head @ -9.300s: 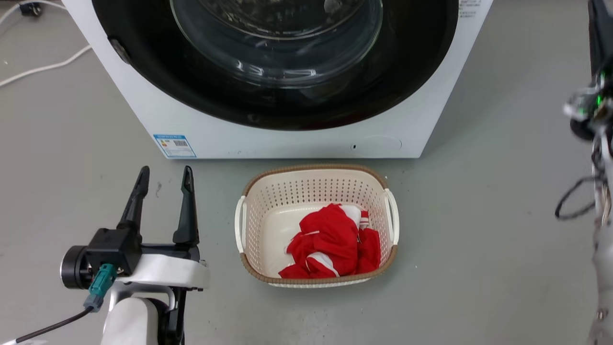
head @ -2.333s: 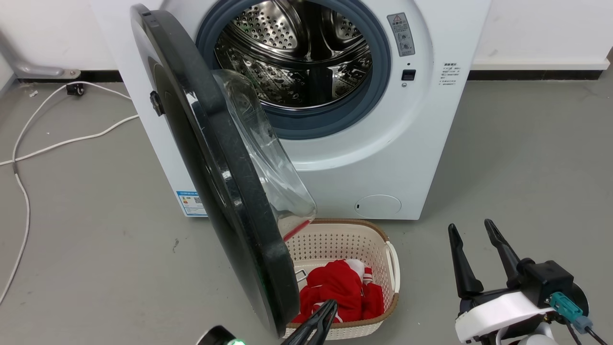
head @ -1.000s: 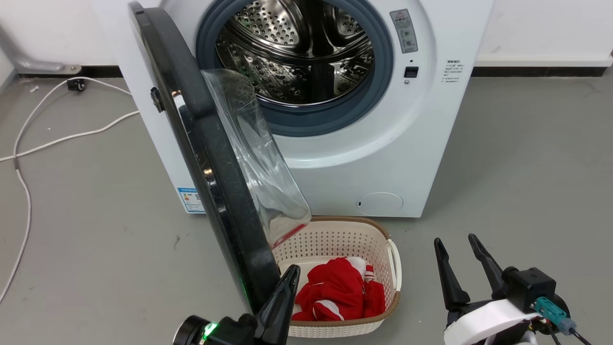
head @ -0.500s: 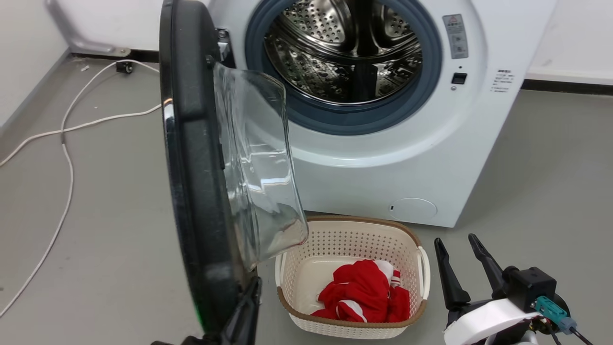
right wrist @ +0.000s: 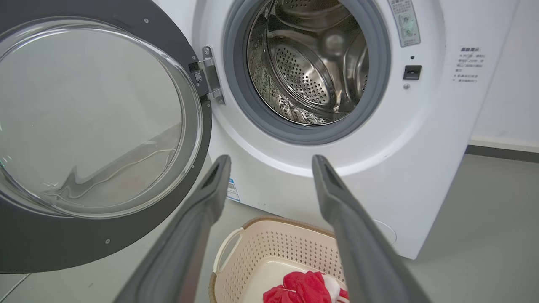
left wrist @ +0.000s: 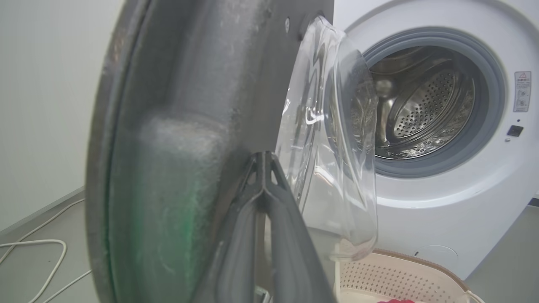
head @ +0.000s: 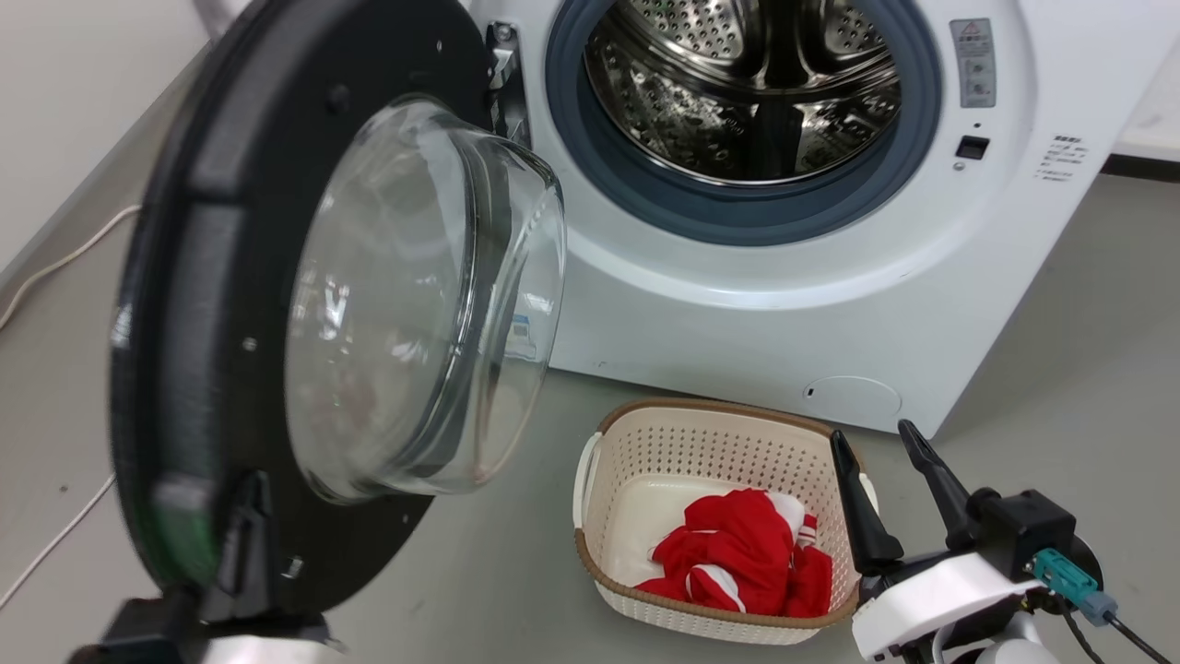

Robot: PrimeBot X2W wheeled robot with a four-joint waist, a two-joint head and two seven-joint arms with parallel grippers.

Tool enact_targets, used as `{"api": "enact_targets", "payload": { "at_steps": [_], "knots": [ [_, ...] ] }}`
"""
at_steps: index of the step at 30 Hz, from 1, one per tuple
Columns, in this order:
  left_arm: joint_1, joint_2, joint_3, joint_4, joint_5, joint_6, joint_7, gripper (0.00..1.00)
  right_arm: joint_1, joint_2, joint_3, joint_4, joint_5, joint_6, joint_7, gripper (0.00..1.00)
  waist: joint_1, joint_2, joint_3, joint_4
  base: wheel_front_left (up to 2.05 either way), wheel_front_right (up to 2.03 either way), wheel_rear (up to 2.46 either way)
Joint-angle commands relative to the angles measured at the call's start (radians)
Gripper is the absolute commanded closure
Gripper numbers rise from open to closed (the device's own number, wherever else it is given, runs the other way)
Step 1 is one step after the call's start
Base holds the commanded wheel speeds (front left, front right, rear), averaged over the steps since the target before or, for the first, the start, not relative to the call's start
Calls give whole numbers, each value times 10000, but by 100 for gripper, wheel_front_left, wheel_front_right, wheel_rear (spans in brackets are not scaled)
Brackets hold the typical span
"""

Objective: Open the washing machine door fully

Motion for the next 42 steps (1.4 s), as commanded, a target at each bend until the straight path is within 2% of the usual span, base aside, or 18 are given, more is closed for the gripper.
{"api": "enact_targets", "payload": {
  "at_steps": [1, 8, 13, 24, 30, 42],
  "knots": [
    [-203, 113, 255, 29, -34, 29, 13, 100, -137, 25, 34, -92, -30, -7, 42, 0, 0, 0, 115, 102, 0, 0, 0],
    [-1252, 404, 1367, 895, -271, -520, -2, 100, -371, 23, 108, -830, -209, -7, 405, 0, 0, 0, 592, 280, 0, 0, 0],
    [-2114, 838, 2182, 1721, -294, -901, 2, 100, -552, 22, 216, -1218, -337, -7, 568, 0, 0, 0, 1007, 177, 0, 0, 0],
    [-3740, 1638, 3591, 3404, 91, -1414, -1, 100, -801, 20, 47, -1446, -560, -7, 695, 0, 0, 0, 1478, -120, 0, 0, 0],
    [-3456, 1365, 3738, 3363, 447, -1549, -2, 100, -602, 22, -85, -1210, -475, -7, 517, 0, 0, 0, 1152, -211, 0, 0, 0],
    [-1448, 103, 3419, 2123, 815, -1732, -3, 100, -58, 22, -103, -617, 43, -7, 166, 0, 0, 0, -59, -287, 0, 0, 0]
  ]
}}
